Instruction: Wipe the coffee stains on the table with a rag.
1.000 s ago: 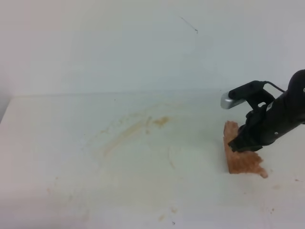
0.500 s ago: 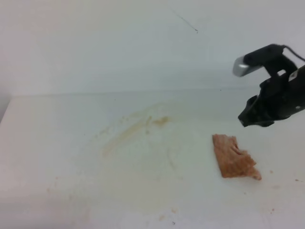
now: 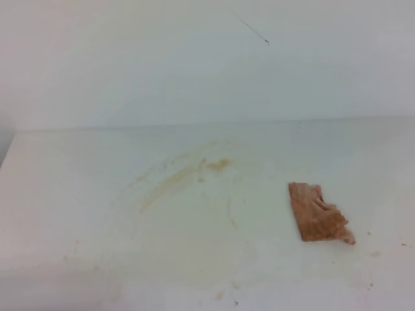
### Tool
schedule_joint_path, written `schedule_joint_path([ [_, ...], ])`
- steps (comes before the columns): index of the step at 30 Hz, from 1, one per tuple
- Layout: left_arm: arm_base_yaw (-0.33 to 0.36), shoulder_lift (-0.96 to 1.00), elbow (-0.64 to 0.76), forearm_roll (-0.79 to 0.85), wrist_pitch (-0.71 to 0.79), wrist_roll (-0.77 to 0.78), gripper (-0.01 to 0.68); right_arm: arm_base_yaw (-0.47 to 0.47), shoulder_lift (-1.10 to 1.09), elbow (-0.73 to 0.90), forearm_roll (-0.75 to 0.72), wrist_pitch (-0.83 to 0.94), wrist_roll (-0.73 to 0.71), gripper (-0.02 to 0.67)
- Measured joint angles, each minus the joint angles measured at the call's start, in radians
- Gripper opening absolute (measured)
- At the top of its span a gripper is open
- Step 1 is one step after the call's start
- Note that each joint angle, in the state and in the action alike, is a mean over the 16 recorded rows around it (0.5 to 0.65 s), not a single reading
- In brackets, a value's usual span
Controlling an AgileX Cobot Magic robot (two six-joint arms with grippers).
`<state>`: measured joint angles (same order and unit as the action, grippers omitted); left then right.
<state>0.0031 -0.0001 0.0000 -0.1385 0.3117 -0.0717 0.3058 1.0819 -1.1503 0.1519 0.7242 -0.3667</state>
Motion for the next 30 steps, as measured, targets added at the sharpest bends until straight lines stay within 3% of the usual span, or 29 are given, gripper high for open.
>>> schedule_joint_path([
  [11,0.000,-0.002,0.002,0.000,-0.001,0.000,-0.003,0.000,-0.237,0.130,-0.120,-0.150,0.071,0.003],
  [22,0.000,0.000,0.000,0.000,0.000,0.000,-0.003,-0.009,-0.280,0.175,-0.123,-0.148,0.076,0.003],
  [30,0.000,-0.003,0.000,0.000,0.000,0.000,-0.003,-0.057,-0.452,0.315,-0.140,-0.201,0.072,0.003],
])
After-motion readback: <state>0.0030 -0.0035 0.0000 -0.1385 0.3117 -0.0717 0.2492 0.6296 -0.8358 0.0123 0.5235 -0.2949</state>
